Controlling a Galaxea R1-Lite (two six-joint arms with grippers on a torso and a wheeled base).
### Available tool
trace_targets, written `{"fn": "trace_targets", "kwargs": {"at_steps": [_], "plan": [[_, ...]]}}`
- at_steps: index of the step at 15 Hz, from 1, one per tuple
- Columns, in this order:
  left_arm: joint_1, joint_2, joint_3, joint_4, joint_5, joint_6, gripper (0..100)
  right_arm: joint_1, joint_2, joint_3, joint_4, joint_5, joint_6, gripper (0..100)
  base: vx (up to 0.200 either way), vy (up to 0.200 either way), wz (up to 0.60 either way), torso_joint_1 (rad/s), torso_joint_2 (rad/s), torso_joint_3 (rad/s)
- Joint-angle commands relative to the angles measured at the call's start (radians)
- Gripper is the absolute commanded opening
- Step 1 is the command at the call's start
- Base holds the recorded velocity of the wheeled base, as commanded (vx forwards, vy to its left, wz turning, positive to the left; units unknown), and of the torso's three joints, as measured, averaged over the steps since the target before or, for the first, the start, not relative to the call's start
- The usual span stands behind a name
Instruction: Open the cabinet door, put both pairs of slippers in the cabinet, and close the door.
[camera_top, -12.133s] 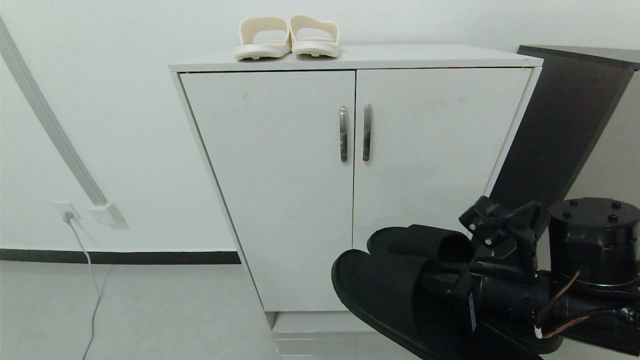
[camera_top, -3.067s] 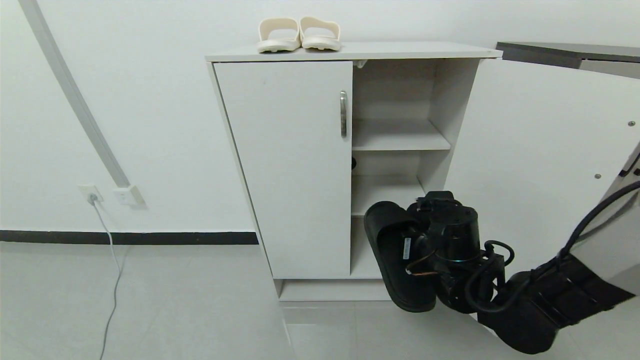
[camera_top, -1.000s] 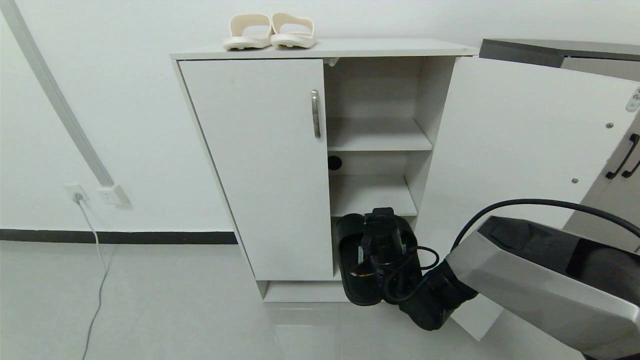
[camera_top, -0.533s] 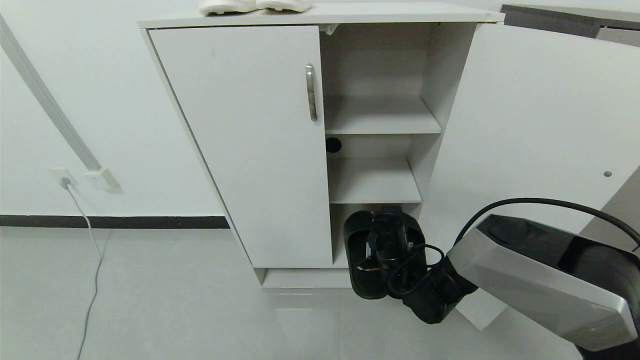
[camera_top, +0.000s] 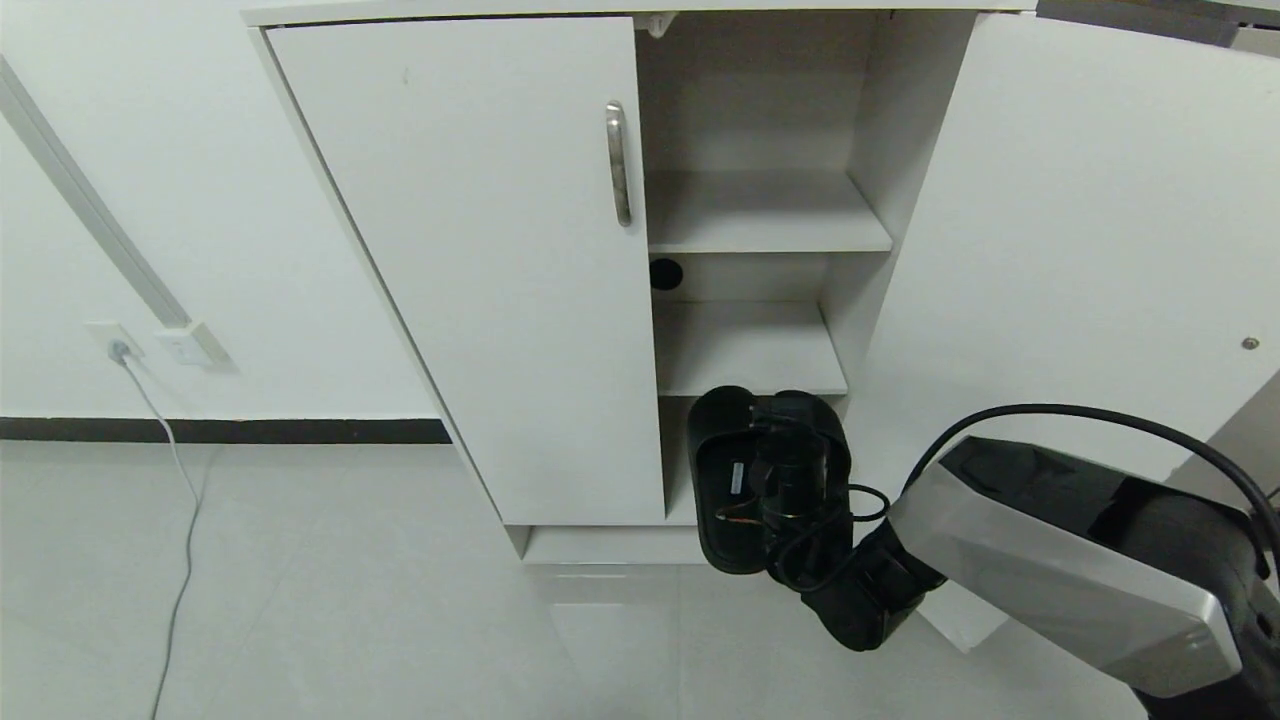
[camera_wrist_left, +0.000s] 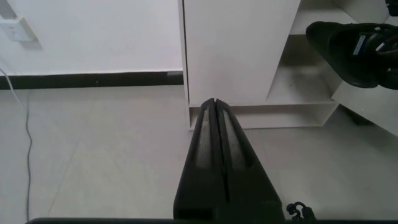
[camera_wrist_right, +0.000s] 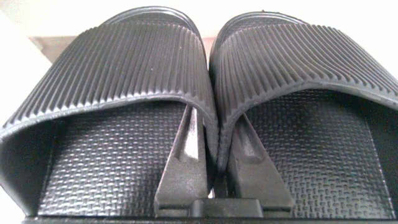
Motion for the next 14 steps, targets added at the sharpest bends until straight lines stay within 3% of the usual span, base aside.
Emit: {"fn": "trace_targets", "kwargs": {"at_steps": [1,13,14], "plan": [[0.000,0.001,0.000,0.000,0.000,0.000,0,0.001,-0.003,0.001,-0.003,-0.002,-0.003,0,0.000,0.000,0.00,0.000,0.00,0.000],[0.000,0.001,0.000,0.000,0.000,-0.002,0,-0.005,0.003,0.002,-0.015,0.000,-0.027,0,0.200,0.000,0.00,0.004,0.00,0.002],[0.000,0.001,0.000,0.000,0.000,-0.003,0,-0.011,0.007,0.008,-0.015,0.003,-0.029,0,0.000,0.000,0.00,0.000,0.00,0.000]]}}
